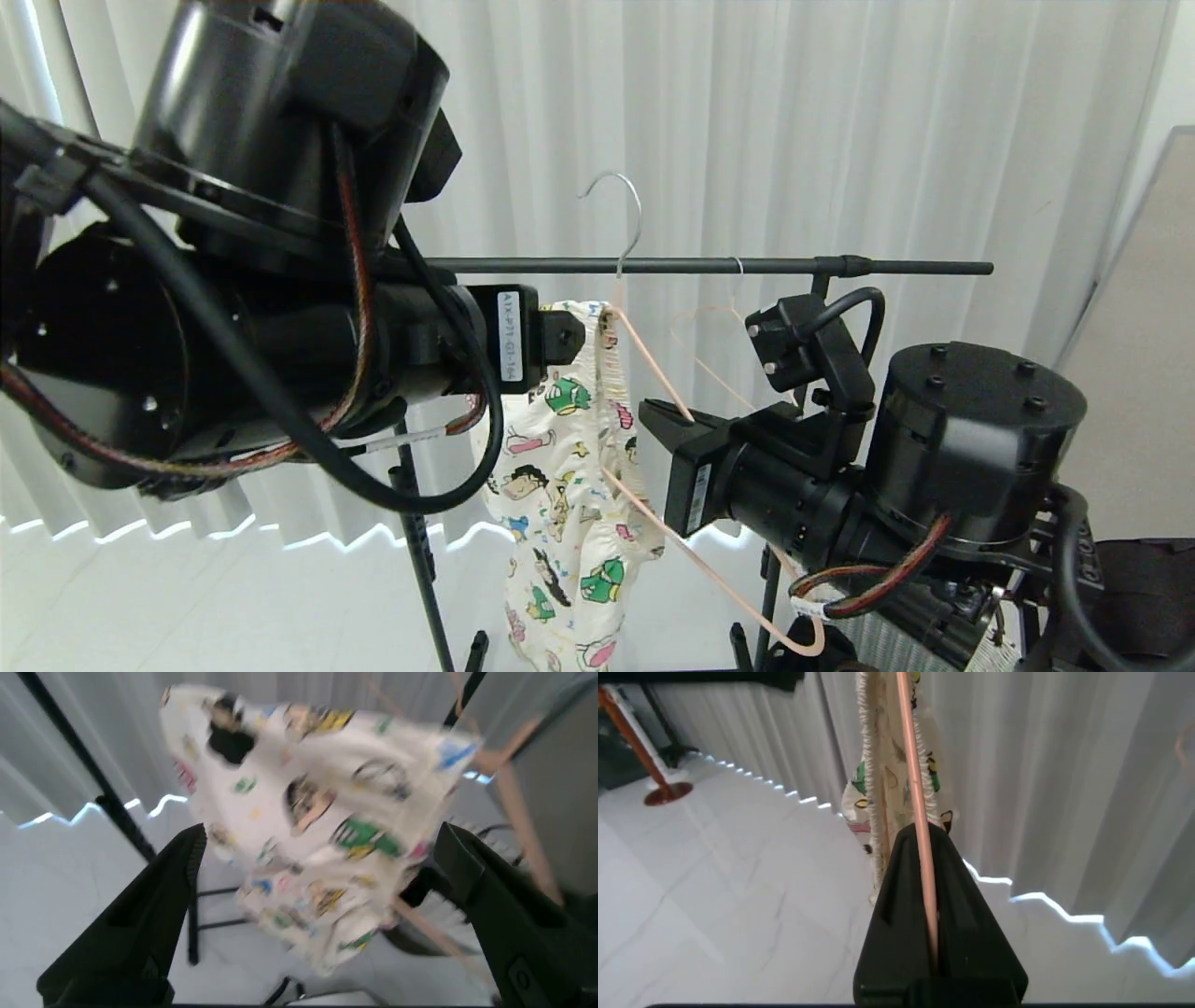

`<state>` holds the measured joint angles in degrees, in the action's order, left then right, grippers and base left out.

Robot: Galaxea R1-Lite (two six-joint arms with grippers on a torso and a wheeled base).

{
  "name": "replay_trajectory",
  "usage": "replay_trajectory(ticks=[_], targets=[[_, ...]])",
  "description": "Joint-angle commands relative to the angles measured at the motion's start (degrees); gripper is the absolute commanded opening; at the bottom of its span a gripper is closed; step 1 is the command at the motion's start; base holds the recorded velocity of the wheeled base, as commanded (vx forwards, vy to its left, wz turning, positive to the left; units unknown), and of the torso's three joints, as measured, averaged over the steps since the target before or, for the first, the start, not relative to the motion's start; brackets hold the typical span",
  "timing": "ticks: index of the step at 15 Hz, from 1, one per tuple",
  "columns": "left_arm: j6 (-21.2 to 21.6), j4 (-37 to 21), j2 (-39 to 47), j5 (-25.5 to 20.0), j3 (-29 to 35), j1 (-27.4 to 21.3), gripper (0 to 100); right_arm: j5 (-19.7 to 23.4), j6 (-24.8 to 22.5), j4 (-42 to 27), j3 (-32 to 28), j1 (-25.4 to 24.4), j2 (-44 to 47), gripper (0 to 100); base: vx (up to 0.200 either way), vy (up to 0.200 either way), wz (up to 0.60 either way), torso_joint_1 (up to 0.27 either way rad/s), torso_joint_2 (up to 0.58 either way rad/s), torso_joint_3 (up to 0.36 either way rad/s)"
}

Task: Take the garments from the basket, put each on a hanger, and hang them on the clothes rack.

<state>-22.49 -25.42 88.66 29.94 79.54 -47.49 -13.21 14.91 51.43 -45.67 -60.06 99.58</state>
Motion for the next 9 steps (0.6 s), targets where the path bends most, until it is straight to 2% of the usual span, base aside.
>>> replay_trajectory(ticks=[1, 3, 5, 6, 8, 9], targets=[[1.8, 0.1, -6.9, -0.1, -8.0, -0.1, 100, 0.4, -1.7, 0.1, 2.1, 0.4, -3.0, 0, 0.000, 0.000, 0.00, 0.000, 0.00, 0.000], [6.0, 0.1, -13.3, -1.1, -13.3, 0.5, 100, 3.2, -2.7, 0.1, 5.8, 1.0, -6.6, 0, 0.000, 0.000, 0.00, 0.000, 0.00, 0.000], [9.5, 0.1, -17.6, -4.5, -16.8, 0.5, 100, 6.6, -5.4, 0.1, 10.4, 1.3, -11.2, 0, 0.000, 0.000, 0.00, 0.000, 0.00, 0.000], [11.2, 0.6, -19.2, -6.4, -18.2, 0.5, 100, 9.7, -7.4, 0.1, 13.6, 1.3, -14.3, 0, 0.000, 0.000, 0.00, 0.000, 0.00, 0.000], [14.8, 6.0, -21.3, -11.8, -22.5, 0.5, 100, 13.8, -8.9, 0.1, 18.9, 1.2, -19.1, 0, 0.000, 0.000, 0.00, 0.000, 0.00, 0.000], [17.7, 11.4, -22.1, -15.5, -25.8, 0.5, 100, 14.6, -9.0, 0.1, 21.1, 1.1, -20.9, 0, 0.000, 0.000, 0.00, 0.000, 0.00, 0.000]])
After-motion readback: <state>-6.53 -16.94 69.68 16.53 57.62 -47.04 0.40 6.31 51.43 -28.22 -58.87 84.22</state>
